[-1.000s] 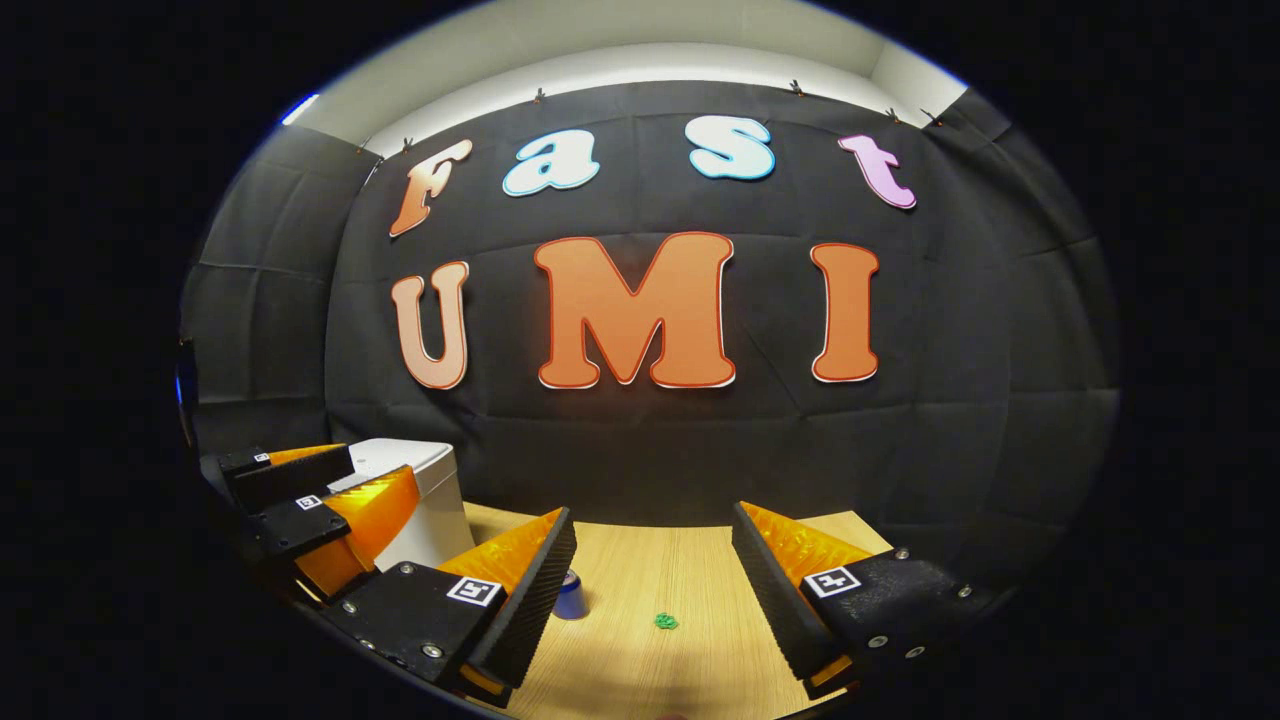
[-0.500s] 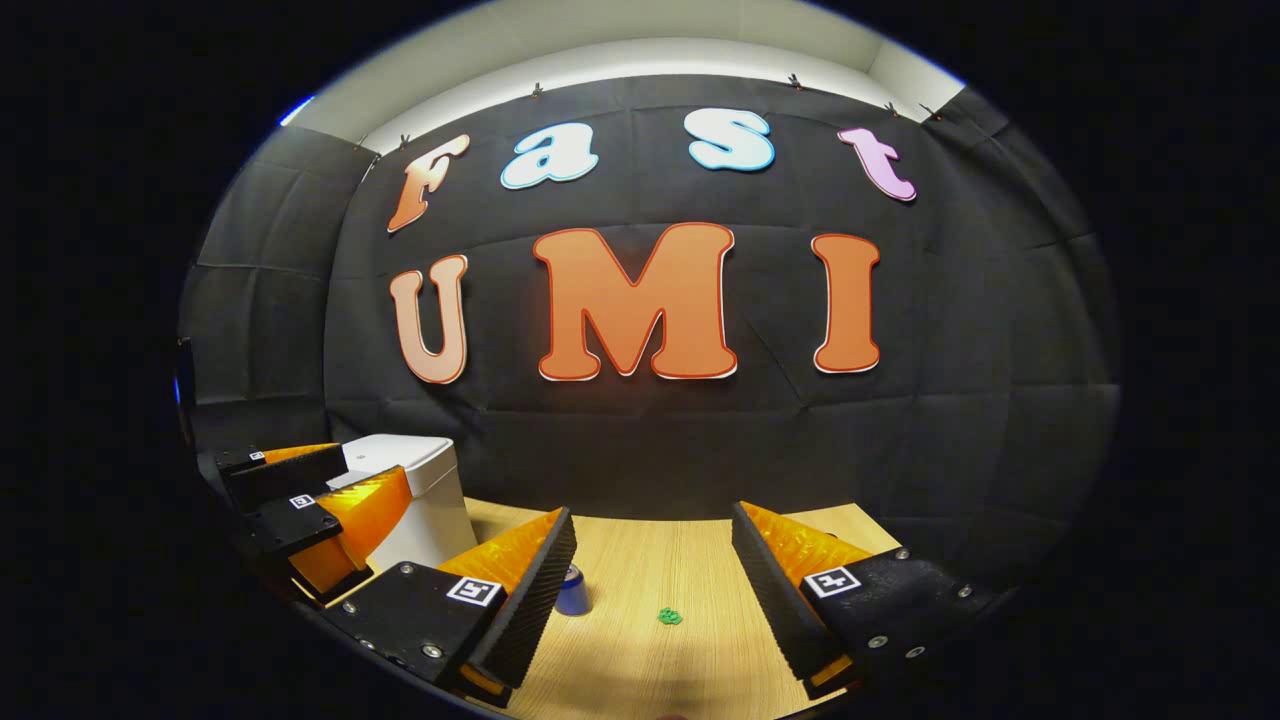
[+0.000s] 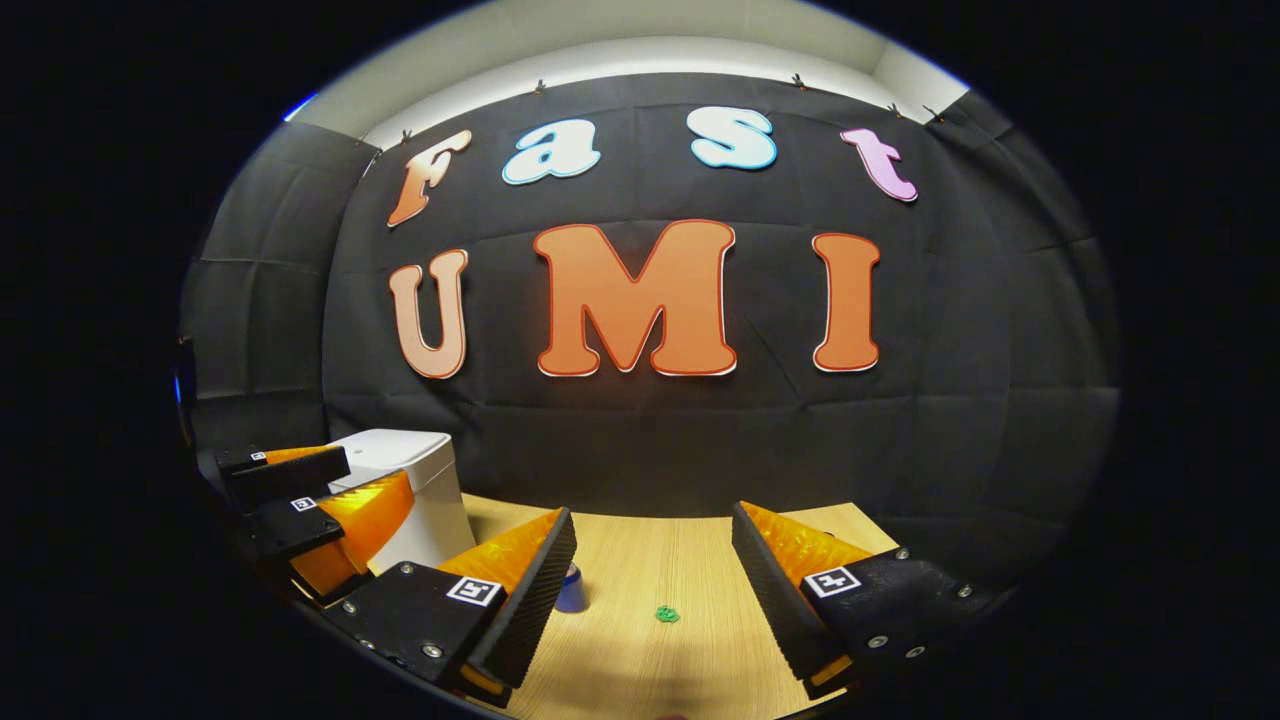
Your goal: Press the lid of the desktop garbage bin to open it, pick up the crumpled paper on the desktop and throw it into the bin, then pick up the pop can on the desktop and drop it into the bin, and finally close the garbage bin lid.
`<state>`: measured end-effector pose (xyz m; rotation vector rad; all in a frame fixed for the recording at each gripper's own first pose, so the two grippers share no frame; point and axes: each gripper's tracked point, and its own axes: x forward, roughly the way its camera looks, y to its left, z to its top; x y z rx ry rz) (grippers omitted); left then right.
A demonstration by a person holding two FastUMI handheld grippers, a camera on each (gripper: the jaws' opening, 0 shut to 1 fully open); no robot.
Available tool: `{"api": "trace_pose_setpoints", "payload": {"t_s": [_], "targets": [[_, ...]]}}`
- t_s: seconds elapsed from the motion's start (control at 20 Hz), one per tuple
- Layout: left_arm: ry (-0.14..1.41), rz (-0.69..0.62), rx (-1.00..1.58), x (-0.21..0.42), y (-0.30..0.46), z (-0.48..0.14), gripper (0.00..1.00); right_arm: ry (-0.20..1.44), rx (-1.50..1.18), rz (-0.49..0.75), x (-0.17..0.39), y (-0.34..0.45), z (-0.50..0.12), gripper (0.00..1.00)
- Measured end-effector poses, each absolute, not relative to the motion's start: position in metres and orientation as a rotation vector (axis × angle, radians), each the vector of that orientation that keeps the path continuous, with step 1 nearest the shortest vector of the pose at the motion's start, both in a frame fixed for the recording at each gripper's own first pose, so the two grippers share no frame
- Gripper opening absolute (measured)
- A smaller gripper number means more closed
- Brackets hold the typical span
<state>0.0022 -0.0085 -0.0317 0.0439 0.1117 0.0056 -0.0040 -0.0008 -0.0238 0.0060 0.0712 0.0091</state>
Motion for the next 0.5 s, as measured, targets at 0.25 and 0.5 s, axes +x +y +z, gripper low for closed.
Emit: {"api": "trace_pose_setpoints", "payload": {"t_s": [0.25,0.5], "targets": [[0.123,0.022,0.059,0.001,0.0,-0.033,0.95,0.084,0.005,0.013,-0.003,0.001,-0.028,0.94],[0.137,0.025,0.058,0.0,0.002,-0.037,0.95,0.088,0.001,0.025,-0.003,0.005,-0.03,0.94]]}}
